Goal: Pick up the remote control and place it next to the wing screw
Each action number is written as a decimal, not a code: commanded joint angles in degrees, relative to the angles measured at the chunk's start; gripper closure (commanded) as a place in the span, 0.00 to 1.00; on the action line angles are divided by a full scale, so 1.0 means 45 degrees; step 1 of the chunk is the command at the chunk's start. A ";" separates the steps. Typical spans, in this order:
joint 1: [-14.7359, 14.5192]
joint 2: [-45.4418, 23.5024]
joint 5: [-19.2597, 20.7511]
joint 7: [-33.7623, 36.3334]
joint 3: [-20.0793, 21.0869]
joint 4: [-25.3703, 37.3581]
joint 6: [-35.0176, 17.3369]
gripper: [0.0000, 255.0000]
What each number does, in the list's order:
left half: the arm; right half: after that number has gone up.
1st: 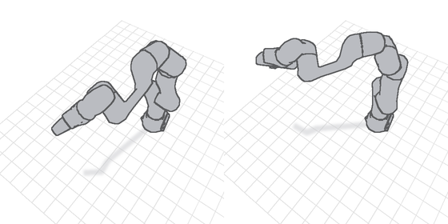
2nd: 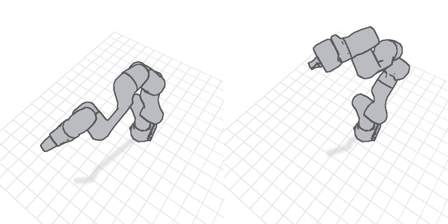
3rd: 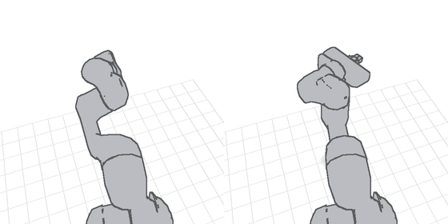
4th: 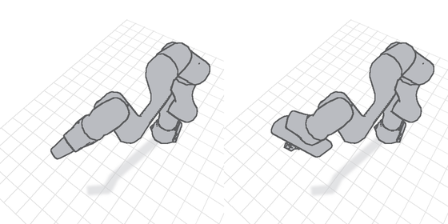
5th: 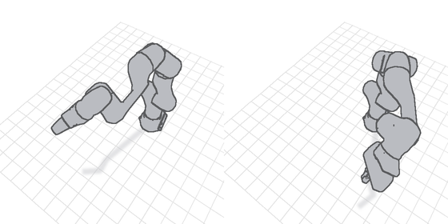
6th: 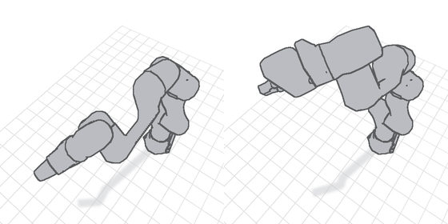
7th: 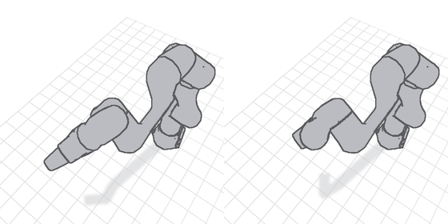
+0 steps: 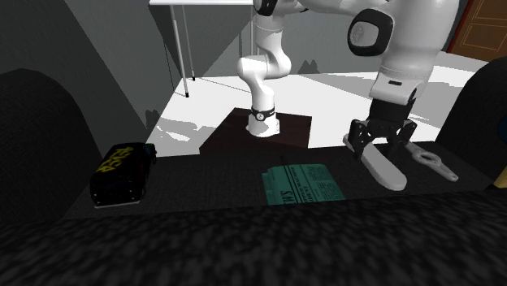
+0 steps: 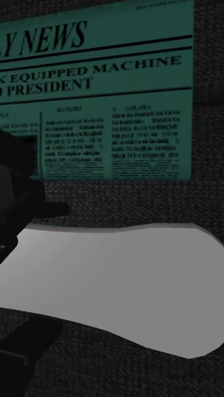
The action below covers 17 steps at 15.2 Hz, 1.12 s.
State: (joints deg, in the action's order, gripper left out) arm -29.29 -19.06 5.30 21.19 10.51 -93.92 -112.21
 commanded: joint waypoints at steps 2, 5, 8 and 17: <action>-0.0588 -0.0400 0.0150 0.0833 0.0231 0.0605 0.0245 1.00; -0.1188 -0.0933 0.0323 0.1620 0.0422 0.1231 0.0385 1.00; -0.1186 -0.1057 0.0364 0.1657 0.0404 0.0896 -0.0070 1.00; -0.1203 -0.1563 0.0519 0.1783 0.0332 0.0081 -0.1377 1.00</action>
State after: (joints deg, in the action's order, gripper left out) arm -34.73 -25.88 7.56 29.19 12.06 -93.10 -117.68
